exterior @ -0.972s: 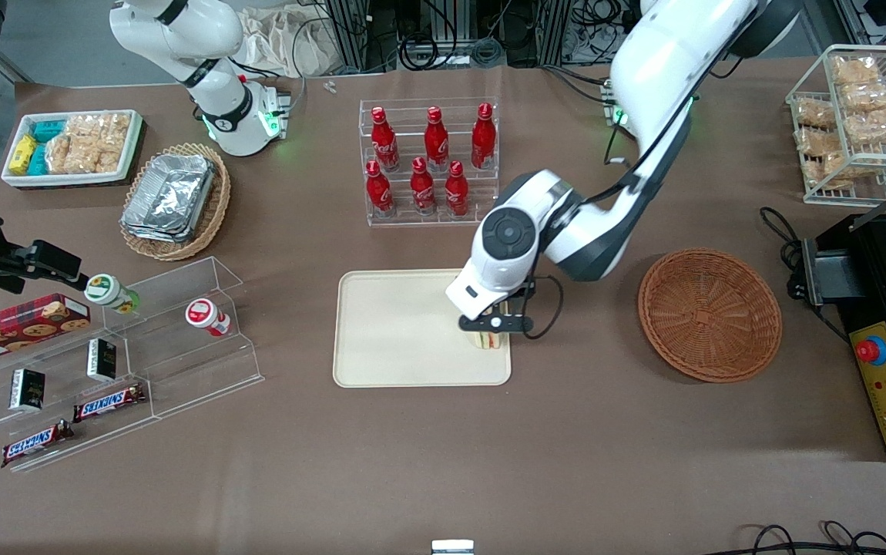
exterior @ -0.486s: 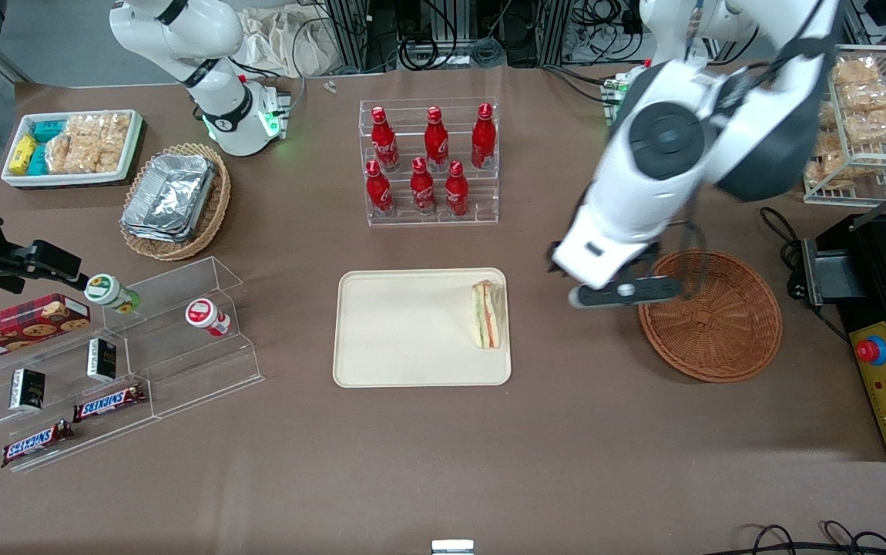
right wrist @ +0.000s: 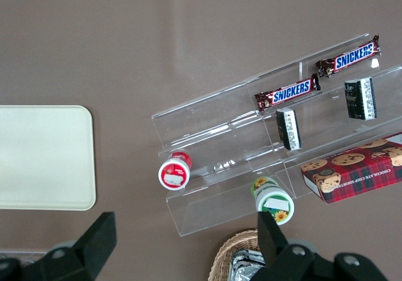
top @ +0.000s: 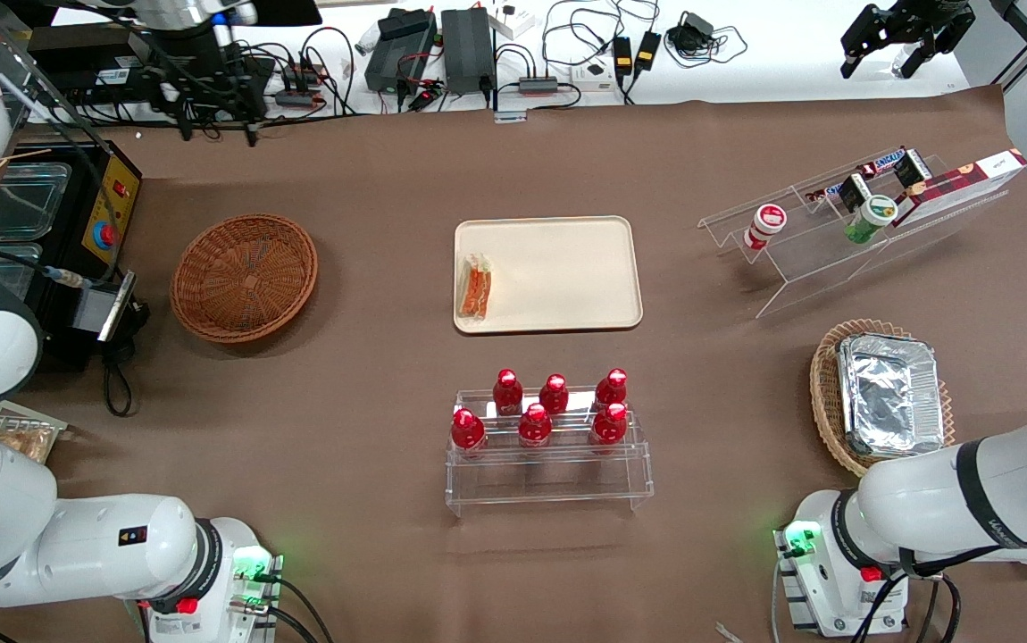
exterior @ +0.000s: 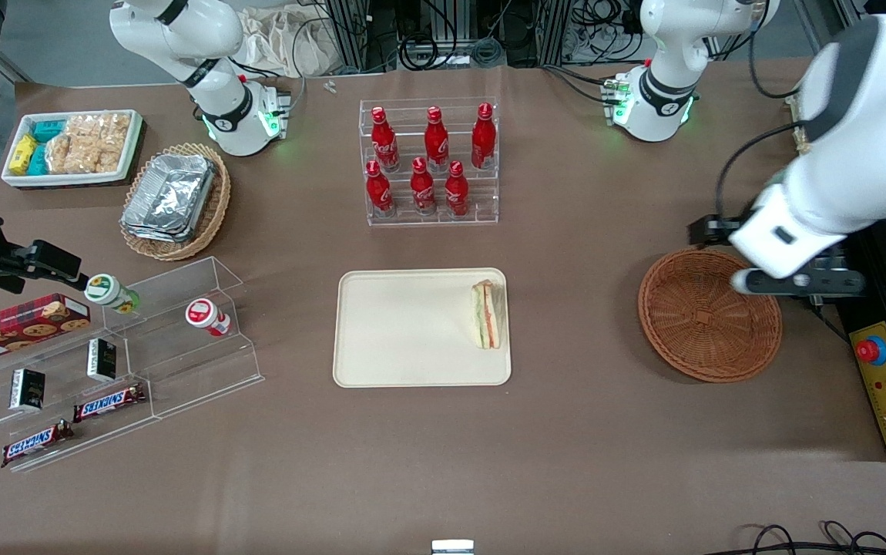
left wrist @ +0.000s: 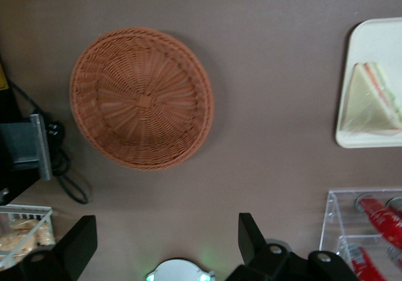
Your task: Place sandwich from basket to tray
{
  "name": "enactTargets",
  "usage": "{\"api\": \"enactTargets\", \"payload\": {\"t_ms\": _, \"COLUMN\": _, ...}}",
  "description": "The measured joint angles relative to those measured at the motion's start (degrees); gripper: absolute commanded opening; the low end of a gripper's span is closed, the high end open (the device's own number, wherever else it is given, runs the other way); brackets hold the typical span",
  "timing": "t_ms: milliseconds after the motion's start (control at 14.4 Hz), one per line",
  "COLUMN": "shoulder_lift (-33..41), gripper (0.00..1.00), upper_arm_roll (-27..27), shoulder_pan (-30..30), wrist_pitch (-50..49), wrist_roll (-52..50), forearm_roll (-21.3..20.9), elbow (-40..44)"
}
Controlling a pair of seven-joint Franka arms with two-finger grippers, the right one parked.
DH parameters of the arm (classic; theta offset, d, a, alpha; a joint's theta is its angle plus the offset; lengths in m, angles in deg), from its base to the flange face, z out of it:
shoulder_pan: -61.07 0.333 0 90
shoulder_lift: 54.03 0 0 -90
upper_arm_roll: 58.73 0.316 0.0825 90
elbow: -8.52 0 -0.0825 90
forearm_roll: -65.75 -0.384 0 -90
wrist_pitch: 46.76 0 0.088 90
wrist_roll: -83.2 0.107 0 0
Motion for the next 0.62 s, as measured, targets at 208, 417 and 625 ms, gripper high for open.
{"api": "enactTargets", "payload": {"t_ms": 208, "shoulder_lift": 2.3, "gripper": 1.00, "upper_arm_roll": 1.5, "shoulder_pan": 1.1, "wrist_pitch": -0.6, "wrist_roll": 2.4, "forearm_roll": 0.4, "elbow": -2.2}}
{"api": "enactTargets", "payload": {"t_ms": 417, "shoulder_lift": 6.9, "gripper": 1.00, "upper_arm_roll": 9.5, "shoulder_pan": -4.6, "wrist_pitch": -0.7, "wrist_roll": 2.7, "forearm_roll": 2.3, "elbow": -5.8}}
{"api": "enactTargets", "payload": {"t_ms": 625, "shoulder_lift": 10.2, "gripper": 1.00, "upper_arm_roll": 16.8, "shoulder_pan": -10.9, "wrist_pitch": -0.6, "wrist_roll": 3.0, "forearm_roll": 3.0, "elbow": -8.4}}
